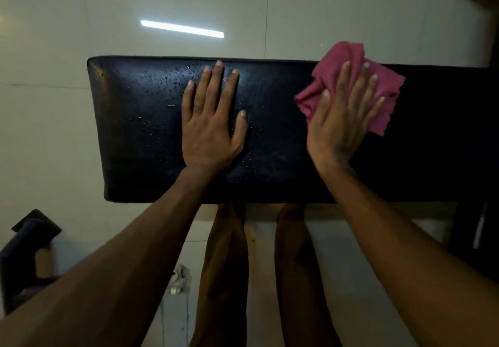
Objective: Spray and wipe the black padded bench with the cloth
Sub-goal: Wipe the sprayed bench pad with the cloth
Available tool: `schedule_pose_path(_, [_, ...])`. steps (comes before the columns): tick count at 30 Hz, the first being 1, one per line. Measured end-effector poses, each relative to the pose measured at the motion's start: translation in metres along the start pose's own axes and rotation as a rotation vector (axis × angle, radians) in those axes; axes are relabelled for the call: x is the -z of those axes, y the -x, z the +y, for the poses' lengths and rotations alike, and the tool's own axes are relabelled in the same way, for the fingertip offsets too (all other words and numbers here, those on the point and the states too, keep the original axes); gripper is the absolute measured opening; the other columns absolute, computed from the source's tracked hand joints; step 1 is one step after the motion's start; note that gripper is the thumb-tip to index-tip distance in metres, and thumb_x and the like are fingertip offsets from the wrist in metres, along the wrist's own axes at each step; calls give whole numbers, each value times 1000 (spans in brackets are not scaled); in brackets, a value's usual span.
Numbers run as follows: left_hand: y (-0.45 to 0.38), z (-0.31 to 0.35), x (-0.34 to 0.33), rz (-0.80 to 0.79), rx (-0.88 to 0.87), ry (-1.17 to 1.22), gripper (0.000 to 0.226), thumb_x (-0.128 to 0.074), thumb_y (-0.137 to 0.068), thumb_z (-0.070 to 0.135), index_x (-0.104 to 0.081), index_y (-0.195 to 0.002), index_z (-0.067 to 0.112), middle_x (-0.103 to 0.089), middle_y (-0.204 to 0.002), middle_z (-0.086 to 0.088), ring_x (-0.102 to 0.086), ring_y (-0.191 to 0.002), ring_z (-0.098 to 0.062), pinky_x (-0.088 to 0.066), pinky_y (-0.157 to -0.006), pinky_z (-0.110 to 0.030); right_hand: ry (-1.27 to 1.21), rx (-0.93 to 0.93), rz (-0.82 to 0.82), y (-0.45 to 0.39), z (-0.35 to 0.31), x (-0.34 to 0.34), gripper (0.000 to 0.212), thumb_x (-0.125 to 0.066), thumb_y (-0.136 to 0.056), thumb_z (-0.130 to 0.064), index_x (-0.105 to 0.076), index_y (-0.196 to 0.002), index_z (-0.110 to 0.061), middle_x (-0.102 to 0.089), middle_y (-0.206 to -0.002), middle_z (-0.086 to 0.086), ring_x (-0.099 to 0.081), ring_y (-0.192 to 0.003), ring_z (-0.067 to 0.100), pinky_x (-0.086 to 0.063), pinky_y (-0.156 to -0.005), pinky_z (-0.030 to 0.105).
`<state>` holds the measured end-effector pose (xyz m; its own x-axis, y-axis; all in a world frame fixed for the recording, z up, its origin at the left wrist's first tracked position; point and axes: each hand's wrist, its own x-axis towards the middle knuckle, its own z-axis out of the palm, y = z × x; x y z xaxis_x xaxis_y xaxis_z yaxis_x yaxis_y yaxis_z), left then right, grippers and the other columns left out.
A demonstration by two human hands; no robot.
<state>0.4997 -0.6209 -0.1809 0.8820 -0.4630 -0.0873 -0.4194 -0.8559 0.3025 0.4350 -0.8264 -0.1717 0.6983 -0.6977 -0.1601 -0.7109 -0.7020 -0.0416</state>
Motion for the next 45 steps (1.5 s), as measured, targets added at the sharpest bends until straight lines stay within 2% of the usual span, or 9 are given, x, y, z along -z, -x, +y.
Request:
schedule_pose_path(2, [1, 0, 0, 5, 0, 1, 68, -42, -102, 43, -20, -162, 20, -13, -170, -8, -8, -157, -23, -4, -128, -45, -36, -82, 20, 9, -43, -4, 58, -17, -105, -45, -14, -159, -25, -9, -168, 10, -6, -154, 31, 1, -124, 54])
schedule_pose_path(8, [2, -3, 4, 5, -14, 74, 73, -47, -99, 41, -22, -161, 11, -17, -169, -10, -12, -157, -22, -5, -129, -43, 85, 651, -199, 37, 7, 6, 62, -11, -105, -46, -10, -161, -20, -6, -168, 12, -3, -155, 31, -6, -125, 53])
schedule_pose_path(14, [1, -3, 1, 27, -19, 80, 74, -49, -96, 35, -22, -160, 8, -17, -169, -9, -12, -157, -22, -6, -129, -44, -6, 45, -27, 13, -48, -5, 59, -14, -105, -44, -9, -160, -23, -6, -168, 11, -3, -154, 32, -1, -124, 54])
schedule_pose_path(20, [3, -6, 14, 33, -54, 214, 74, -54, -90, 18, -26, -157, 0, -22, -166, -18, -15, -156, -30, -4, -129, -45, 86, 651, -254, 49, -16, 8, 61, -13, -104, -44, -6, -161, -22, -2, -168, 11, 0, -154, 30, -8, -124, 54])
schedule_pose_path(23, [13, -30, 24, 54, 45, 30, 68, -48, -98, 28, -26, -158, 7, -18, -167, -16, -11, -156, -30, -2, -127, -53, 72, 495, -227, 30, -3, 10, 59, -11, -105, -44, -2, -160, -23, -1, -168, 9, 1, -154, 30, -6, -125, 54])
schedule_pose_path(27, [43, -77, 30, 52, 106, -7, 69, -45, -103, 39, -21, -160, 7, -17, -168, -16, -11, -157, -29, -4, -128, -50, -33, 112, -103, 24, -77, 0, 58, -17, -106, -46, -4, -160, -28, 0, -168, 11, 2, -154, 33, 3, -124, 56])
schedule_pose_path(34, [45, -78, 29, 74, 102, 9, 71, -49, -100, 38, -25, -159, 7, -21, -167, -14, -15, -156, -25, -8, -128, -48, 70, 789, -285, 47, -70, 5, 60, -14, -105, -47, -6, -161, -26, 0, -168, 9, 2, -155, 30, -1, -125, 50])
schedule_pose_path(40, [44, -83, 25, 130, 78, 120, 71, -56, -97, 35, -31, -156, 4, -27, -165, -15, -20, -155, -28, -8, -128, -47, -27, 437, -174, 17, -139, -2, 57, -15, -106, -47, -13, -160, -27, -8, -168, 8, -5, -155, 30, 1, -124, 54])
schedule_pose_path(45, [46, -85, 28, 122, 87, 307, 65, -49, -98, 23, -30, -154, -3, -29, -163, -19, -22, -154, -30, -4, -129, -43, 19, 768, -278, 64, -140, -2, 59, -17, -106, -46, -7, -160, -27, 0, -168, 9, 2, -155, 29, 0, -125, 53])
